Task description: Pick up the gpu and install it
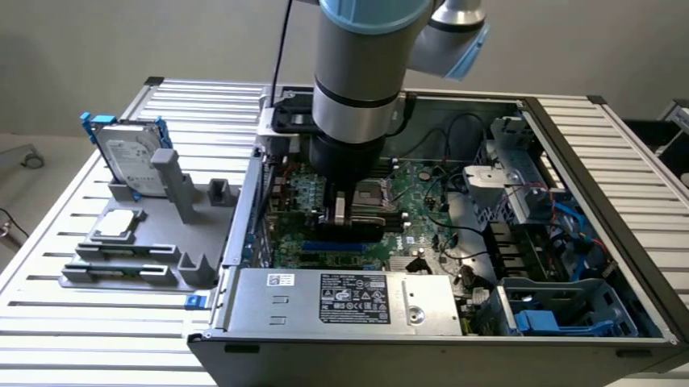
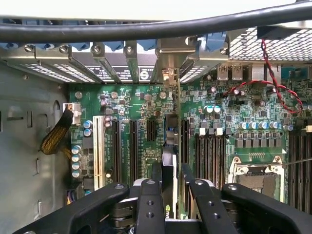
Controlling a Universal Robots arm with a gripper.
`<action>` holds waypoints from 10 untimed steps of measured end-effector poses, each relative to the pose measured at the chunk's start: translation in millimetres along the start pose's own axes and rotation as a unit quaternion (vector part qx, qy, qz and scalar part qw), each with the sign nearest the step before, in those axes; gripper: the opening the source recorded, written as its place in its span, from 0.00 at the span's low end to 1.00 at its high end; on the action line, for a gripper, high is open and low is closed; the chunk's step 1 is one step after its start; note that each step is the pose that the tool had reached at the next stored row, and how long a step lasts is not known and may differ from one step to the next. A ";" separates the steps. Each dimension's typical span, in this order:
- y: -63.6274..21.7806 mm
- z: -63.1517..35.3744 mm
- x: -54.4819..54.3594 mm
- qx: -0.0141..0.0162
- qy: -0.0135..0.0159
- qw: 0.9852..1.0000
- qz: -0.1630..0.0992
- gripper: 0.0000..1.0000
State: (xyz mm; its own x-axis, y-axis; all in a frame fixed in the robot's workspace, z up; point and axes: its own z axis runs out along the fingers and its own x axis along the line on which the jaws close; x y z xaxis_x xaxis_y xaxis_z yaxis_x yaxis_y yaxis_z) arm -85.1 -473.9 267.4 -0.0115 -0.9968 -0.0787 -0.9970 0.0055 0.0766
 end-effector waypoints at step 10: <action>-6.4 0.9 1.2 -0.024 -0.003 1.000 0.002 0.26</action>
State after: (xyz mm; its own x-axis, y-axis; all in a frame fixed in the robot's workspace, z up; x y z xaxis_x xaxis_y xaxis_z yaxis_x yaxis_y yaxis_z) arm -78.8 -475.1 265.9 -0.0158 -0.9964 -0.0835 -0.9921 0.0053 0.1250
